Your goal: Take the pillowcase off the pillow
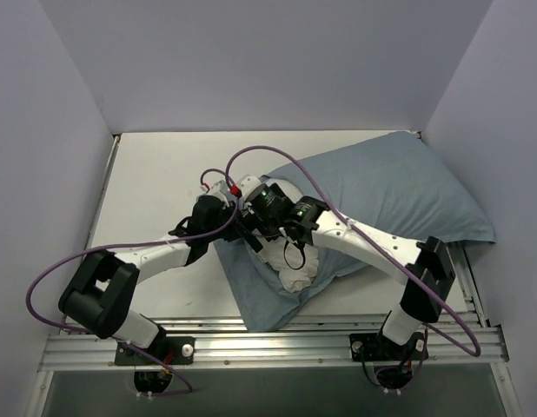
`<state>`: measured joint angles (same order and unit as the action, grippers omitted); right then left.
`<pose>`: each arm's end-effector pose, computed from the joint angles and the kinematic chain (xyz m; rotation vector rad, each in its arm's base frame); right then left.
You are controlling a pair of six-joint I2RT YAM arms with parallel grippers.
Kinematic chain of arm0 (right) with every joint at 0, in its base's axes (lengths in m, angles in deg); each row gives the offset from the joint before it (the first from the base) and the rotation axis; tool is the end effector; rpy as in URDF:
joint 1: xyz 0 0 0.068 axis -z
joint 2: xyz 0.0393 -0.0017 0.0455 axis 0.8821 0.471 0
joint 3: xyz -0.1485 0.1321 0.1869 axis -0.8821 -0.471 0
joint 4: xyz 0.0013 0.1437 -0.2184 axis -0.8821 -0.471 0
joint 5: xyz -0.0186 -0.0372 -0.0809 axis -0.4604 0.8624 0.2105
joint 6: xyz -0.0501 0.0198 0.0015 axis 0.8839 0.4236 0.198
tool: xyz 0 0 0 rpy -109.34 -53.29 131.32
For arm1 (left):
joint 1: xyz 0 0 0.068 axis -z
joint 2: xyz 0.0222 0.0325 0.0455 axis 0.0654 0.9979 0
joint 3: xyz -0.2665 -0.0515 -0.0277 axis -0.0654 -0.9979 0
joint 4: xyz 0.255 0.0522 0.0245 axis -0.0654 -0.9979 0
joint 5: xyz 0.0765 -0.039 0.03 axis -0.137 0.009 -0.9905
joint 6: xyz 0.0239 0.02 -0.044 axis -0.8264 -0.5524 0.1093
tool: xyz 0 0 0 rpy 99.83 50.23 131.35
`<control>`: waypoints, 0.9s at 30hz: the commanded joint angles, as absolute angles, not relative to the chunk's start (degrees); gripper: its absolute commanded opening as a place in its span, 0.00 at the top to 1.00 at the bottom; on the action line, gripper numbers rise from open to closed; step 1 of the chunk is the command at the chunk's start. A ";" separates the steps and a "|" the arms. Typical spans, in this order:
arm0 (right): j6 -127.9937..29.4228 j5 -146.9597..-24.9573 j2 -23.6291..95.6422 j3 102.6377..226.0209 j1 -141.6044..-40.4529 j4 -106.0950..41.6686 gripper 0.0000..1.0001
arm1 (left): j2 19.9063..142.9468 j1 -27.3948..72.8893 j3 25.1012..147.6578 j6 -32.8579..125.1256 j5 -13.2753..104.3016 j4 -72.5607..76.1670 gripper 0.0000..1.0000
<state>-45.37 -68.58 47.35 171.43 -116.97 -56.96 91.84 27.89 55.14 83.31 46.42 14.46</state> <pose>0.2180 0.3016 0.3326 -0.8785 2.0158 0.3902 0.2618 -0.1682 0.1917 -0.2324 2.2441 -0.9755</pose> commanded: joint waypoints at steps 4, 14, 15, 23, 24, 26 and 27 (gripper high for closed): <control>-44.75 -58.03 51.25 159.81 -115.78 -51.66 0.00 | 93.64 28.33 52.28 83.16 47.09 19.73 0.76; -52.57 -48.00 52.24 154.08 -113.05 -54.29 1.00 | 94.18 27.63 49.89 84.65 44.64 19.04 0.81; -52.93 -47.73 50.92 154.17 -112.97 -54.73 1.00 | 93.48 27.02 49.98 84.39 43.59 18.34 0.81; -55.21 -51.32 32.74 153.74 -108.05 -60.17 1.00 | 88.65 21.30 50.42 83.42 38.85 10.70 0.87; -55.48 -52.81 31.49 152.86 -107.17 -60.70 1.00 | 86.98 20.77 50.33 83.42 37.88 9.90 0.89; -56.36 -56.61 28.49 151.72 -104.62 -62.12 1.00 | 84.59 19.63 50.33 83.33 34.79 8.40 0.91; -56.44 -58.78 27.19 152.41 -104.36 -63.07 1.00 | 83.99 18.32 50.33 83.68 34.36 7.62 0.92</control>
<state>-56.25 -62.02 33.51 153.18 -108.71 -48.72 86.66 24.43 50.57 85.56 46.77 15.95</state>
